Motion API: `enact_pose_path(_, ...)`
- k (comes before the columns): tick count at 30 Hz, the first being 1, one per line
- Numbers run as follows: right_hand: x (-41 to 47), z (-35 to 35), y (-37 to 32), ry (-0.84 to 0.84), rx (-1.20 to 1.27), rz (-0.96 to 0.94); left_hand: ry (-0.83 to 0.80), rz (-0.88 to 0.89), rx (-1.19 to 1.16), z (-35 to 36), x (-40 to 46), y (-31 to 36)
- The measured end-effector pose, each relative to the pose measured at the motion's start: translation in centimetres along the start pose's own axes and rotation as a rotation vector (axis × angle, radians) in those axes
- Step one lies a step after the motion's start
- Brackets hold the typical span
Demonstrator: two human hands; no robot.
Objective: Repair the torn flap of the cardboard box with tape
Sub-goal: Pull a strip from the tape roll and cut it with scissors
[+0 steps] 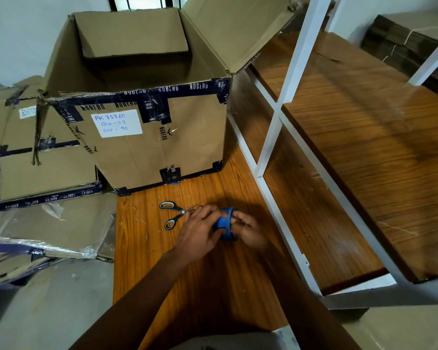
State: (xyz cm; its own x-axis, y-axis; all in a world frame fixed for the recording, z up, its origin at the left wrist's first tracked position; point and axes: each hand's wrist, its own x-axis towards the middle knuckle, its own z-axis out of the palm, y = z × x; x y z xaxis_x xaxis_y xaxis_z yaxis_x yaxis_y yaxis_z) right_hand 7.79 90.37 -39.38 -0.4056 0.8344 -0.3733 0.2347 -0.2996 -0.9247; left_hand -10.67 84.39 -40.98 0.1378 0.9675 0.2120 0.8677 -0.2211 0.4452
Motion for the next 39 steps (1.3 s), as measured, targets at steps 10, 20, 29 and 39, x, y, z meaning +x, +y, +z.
enact_pose_path(10,-0.7,-1.6,-1.7,-0.231,-0.047,-0.024,-0.181,0.000,-0.235,-1.6,1.4,-1.3)
enact_pose_path(20,-1.1,-1.2,-1.3,-0.176,-0.069,-0.052,-0.075,0.014,-0.194,-1.5,1.3,-0.6)
enact_pose_path(29,-0.6,-0.6,-0.8,-0.141,-0.030,-0.067,-0.037,-0.015,-0.179,-1.6,0.4,-0.1)
enact_pose_path(39,-0.2,0.0,-0.5,-0.155,-0.049,-0.079,0.079,-0.009,-0.116,-1.6,0.9,0.3)
